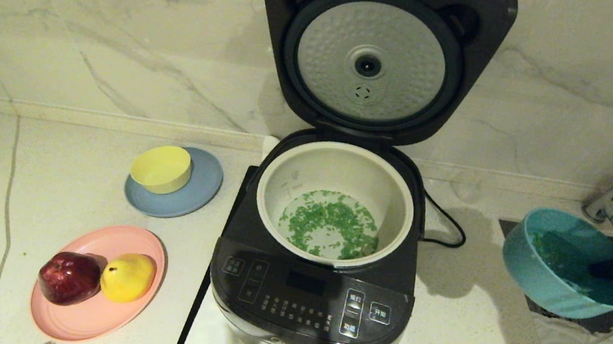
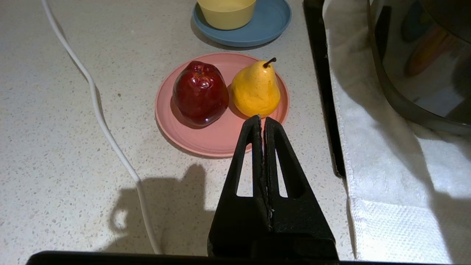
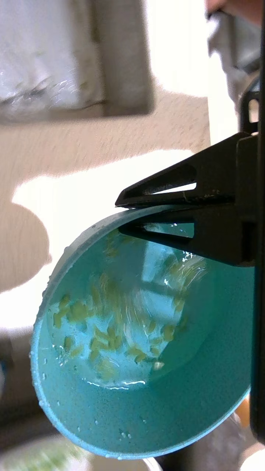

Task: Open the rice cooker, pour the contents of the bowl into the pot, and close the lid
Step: Pour the water from the bowl into the rice cooker

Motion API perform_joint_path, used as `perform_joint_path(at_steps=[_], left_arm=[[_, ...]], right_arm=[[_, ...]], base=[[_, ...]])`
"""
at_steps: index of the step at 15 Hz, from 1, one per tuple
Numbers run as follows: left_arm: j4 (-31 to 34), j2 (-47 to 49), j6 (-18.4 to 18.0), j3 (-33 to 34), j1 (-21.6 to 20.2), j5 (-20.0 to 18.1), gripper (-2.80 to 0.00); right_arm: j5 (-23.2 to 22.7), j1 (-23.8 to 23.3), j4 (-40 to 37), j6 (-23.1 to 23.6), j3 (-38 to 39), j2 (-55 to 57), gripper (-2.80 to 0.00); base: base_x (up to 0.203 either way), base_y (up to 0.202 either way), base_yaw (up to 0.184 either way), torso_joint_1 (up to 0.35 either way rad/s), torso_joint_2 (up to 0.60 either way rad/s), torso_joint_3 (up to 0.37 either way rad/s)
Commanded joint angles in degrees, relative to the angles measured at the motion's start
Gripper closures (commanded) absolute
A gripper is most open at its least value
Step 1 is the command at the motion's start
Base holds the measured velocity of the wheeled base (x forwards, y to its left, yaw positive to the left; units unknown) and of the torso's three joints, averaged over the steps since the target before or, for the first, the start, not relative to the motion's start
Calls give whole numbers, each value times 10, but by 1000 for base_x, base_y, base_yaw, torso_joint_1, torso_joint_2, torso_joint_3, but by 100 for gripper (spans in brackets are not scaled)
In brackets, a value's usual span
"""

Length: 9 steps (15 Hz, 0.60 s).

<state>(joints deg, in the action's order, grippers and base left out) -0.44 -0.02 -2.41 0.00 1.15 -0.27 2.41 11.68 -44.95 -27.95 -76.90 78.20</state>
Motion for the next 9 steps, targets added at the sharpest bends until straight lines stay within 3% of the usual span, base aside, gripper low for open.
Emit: perform_joint_path(at_steps=[1, 7, 9], left_arm=[[0, -1, 0, 5, 0, 0, 0], [0, -1, 0, 5, 0, 0, 0], [0, -1, 0, 5, 0, 0, 0]], right_arm=[[47, 83, -2, -14, -41, 26, 0], [159, 255, 8, -28, -131, 113, 0], [173, 285, 18, -28, -172, 143, 0]], base=[[0, 0, 0, 0, 0, 0], [0, 0, 0, 0, 0, 0], [0, 0, 0, 0, 0, 0]])
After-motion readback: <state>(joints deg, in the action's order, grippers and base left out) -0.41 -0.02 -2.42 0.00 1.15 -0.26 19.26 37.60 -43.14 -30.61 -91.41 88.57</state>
